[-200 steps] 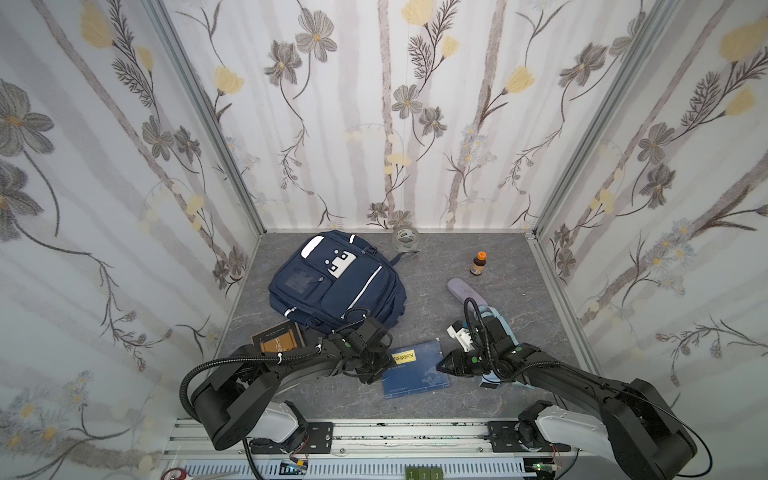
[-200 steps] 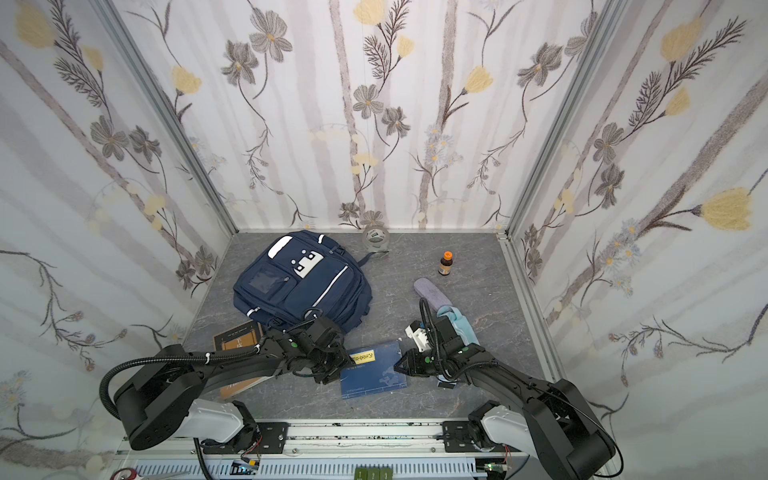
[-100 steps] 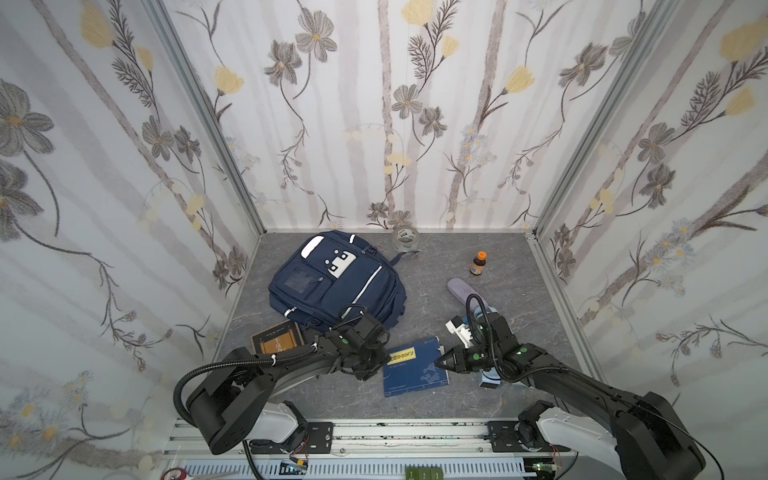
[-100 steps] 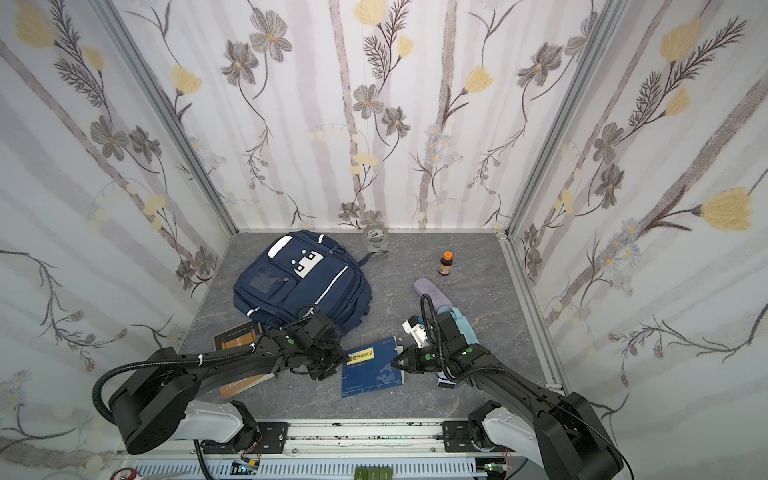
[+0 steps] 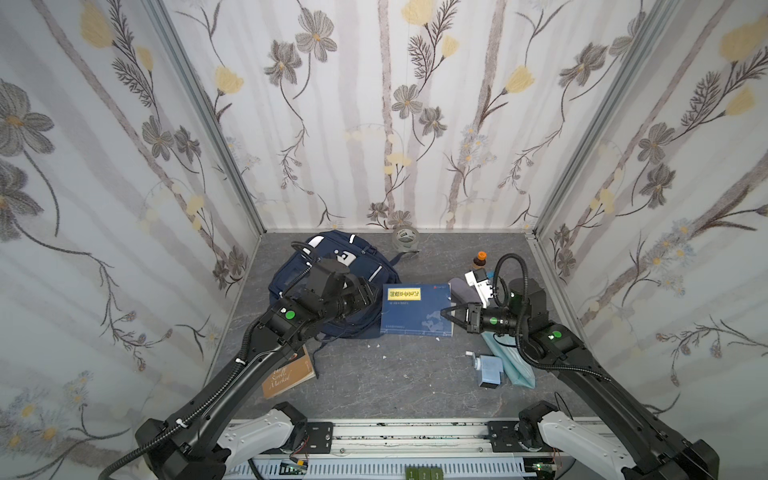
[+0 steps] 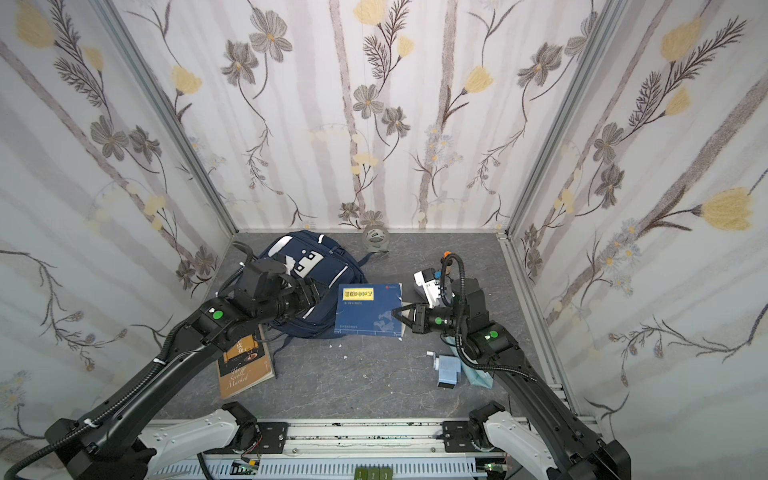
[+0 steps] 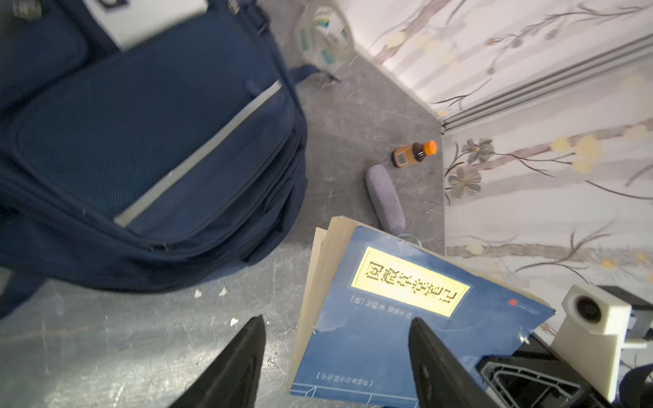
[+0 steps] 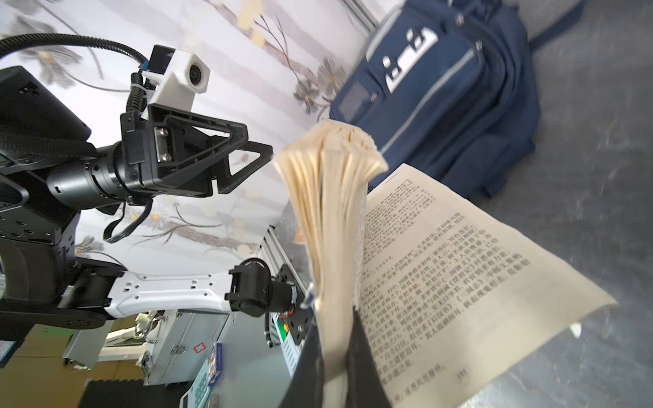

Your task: Pack the student bag

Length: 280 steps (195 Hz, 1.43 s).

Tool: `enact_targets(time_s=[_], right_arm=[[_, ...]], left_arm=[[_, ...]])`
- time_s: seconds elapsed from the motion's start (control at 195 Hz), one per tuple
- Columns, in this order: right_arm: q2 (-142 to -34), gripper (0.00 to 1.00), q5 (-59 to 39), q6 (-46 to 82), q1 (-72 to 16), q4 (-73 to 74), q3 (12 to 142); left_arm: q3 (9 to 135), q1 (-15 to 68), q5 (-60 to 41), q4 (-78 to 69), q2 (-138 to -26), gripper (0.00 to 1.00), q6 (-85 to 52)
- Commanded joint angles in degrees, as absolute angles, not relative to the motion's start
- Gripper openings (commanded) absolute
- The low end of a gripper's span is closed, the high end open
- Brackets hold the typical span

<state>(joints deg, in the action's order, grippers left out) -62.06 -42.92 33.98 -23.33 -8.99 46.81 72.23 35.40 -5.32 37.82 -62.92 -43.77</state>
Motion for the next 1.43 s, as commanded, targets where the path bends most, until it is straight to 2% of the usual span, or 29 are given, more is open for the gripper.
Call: enact_targets(time_s=[0.0, 0.128, 0.333, 0.507, 0.758, 0.891, 0.937, 1.009, 1.106, 1.209, 1.429], right_arm=[[-61.58, 0.0, -44.25, 33.15, -21.57, -0.99, 50.66], [-60.87, 0.0, -45.47, 35.85, -20.26, 10.18, 51.94], [-60.36, 0.0, -46.14, 41.31, -19.26, 24.66, 51.59], [-60.35, 0.0, -48.17, 44.84, -19.15, 32.6, 50.15], [-58.78, 0.0, -48.33, 48.16, -19.15, 34.41, 47.55], [-57.4, 0.0, -47.9, 48.89, -19.2, 34.09, 45.91], [-57.17, 0.0, -48.11, 49.63, -19.31, 34.95, 45.32], [-56.99, 0.0, -48.16, 51.76, -19.74, 38.54, 43.87], [-57.17, 0.0, -48.41, 54.77, -20.28, 42.96, 43.34], [-57.87, 0.0, -48.76, 55.11, -21.21, 42.67, 43.37], [-58.83, 0.0, -47.19, 54.44, -21.97, 40.83, 43.48]], left_arm=[[80.47, 35.01, -8.86, 41.76, -64.71, 0.75, -29.87], [86.13, 34.88, -18.61, 38.88, -66.34, 0.8, -27.73], [83.68, 34.37, -30.6, 29.76, -66.06, 0.81, -32.14], [77.9, 34.21, -33.83, 21.96, -65.57, 0.79, -36.99], [76.72, 34.21, -36.8, 10.4, -65.4, 0.66, -41.4], [75.8, 34.26, -39.06, 4.55, -65.01, 0.68, -44.67], [74.97, 34.21, -38.65, 3.04, -64.42, 0.72, -45.6], [73.73, 34.23, -36.59, 2.68, -63.19, 0.72, -46.04], [72.5, 34.25, -36.04, 1.43, -61.85, 0.63, -46.73], [72.24, 34.21, -36.45, 0.41, -61.35, 0.48, -47.46], [72.56, 34.19, -36.75, 0.83, -61.28, 0.0, -46.49]])
